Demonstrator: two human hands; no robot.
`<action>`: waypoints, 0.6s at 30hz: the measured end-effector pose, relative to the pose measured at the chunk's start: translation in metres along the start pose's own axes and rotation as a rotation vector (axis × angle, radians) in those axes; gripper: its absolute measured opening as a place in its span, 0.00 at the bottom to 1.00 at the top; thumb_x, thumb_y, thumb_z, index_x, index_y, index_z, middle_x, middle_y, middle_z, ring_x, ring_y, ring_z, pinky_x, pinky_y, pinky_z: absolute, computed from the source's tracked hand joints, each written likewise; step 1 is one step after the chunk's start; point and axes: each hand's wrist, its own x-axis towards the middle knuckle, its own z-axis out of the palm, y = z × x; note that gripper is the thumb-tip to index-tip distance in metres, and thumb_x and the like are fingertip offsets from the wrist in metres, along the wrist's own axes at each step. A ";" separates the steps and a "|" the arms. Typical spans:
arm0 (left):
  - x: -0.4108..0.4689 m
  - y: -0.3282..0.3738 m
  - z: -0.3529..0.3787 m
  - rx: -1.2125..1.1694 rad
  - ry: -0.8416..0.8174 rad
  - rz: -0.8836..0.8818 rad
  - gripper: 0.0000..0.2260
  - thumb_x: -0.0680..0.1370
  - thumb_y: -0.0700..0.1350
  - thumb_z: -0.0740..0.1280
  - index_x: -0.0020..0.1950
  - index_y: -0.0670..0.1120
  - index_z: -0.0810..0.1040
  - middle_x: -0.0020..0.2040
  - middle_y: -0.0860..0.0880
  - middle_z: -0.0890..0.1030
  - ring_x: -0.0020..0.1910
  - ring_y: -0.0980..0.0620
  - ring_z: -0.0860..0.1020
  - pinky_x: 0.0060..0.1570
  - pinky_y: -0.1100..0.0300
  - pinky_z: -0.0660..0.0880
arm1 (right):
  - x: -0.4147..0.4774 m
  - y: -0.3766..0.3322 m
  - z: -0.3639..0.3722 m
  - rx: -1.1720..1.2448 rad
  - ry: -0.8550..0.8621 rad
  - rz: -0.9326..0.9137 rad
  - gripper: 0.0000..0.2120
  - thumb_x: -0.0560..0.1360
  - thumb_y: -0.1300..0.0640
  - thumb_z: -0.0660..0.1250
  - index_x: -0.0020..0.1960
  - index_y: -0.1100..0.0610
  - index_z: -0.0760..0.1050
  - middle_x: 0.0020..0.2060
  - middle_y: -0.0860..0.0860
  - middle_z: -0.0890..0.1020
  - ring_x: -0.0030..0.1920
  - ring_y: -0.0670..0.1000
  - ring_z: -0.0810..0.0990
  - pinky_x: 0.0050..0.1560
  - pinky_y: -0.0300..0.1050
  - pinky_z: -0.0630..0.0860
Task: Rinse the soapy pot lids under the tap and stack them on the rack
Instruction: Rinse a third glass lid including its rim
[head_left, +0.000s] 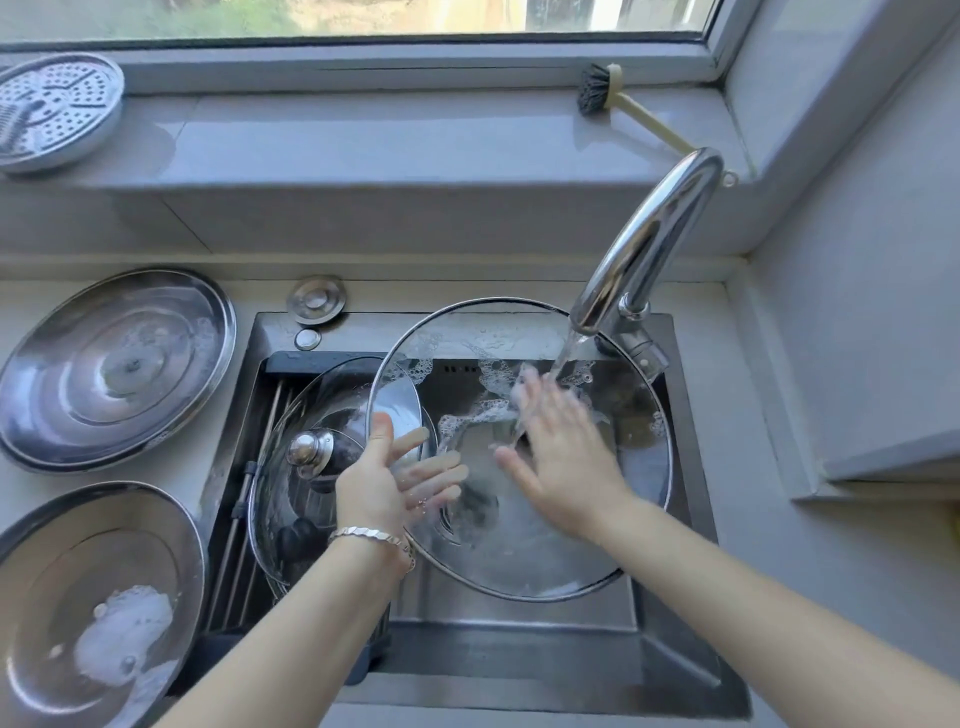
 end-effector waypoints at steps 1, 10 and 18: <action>-0.001 -0.001 0.002 0.005 -0.002 0.002 0.21 0.78 0.59 0.56 0.46 0.42 0.76 0.30 0.40 0.83 0.27 0.45 0.82 0.23 0.61 0.77 | -0.004 -0.014 0.004 0.017 -0.072 -0.093 0.40 0.72 0.32 0.32 0.75 0.55 0.36 0.72 0.49 0.34 0.73 0.47 0.32 0.70 0.43 0.29; -0.015 -0.004 -0.004 -0.012 0.018 0.045 0.20 0.77 0.57 0.59 0.46 0.41 0.76 0.30 0.40 0.83 0.26 0.45 0.81 0.23 0.60 0.76 | -0.008 -0.019 0.015 -0.057 -0.049 -0.226 0.40 0.72 0.33 0.30 0.75 0.59 0.37 0.75 0.57 0.40 0.75 0.56 0.40 0.74 0.49 0.39; -0.022 -0.008 -0.009 0.000 0.044 0.039 0.21 0.77 0.57 0.59 0.47 0.40 0.78 0.31 0.40 0.83 0.29 0.44 0.83 0.30 0.56 0.80 | -0.006 -0.032 0.010 -0.008 -0.044 -0.283 0.34 0.75 0.34 0.35 0.71 0.55 0.31 0.72 0.51 0.34 0.73 0.50 0.32 0.74 0.46 0.34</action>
